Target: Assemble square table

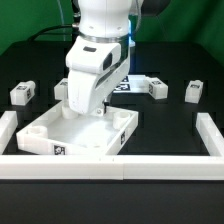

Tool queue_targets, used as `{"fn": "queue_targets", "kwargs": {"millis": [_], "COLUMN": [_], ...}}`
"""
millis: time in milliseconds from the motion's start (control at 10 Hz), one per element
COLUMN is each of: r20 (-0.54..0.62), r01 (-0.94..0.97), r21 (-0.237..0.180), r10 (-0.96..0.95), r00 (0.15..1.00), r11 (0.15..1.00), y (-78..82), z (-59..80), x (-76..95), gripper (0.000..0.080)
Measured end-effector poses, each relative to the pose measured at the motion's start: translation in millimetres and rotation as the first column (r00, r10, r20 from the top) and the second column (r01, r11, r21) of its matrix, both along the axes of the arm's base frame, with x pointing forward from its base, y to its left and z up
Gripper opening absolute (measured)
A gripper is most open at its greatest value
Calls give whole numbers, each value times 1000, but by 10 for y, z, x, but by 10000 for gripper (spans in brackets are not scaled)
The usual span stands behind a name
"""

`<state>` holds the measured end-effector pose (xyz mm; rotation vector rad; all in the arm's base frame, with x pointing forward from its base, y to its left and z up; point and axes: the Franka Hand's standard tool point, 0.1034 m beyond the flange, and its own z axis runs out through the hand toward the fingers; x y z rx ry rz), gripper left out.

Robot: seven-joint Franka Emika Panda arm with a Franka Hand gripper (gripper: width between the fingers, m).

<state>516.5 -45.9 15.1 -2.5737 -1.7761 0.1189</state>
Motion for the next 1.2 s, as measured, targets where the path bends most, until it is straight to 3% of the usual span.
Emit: {"fn": "queue_targets", "kwargs": {"millis": [200,800,1200], "r20": [-6,14,43], "r01": [-151,-196,-291], "r21": [-9,-10,4], "r10": [151,196,290], "r00": [989,981,956], "r11": [989,981,957], "y": [4,11,625], "z": [-4,-4,-5], "x": [9,44,183], "gripper": [61,61,61]}}
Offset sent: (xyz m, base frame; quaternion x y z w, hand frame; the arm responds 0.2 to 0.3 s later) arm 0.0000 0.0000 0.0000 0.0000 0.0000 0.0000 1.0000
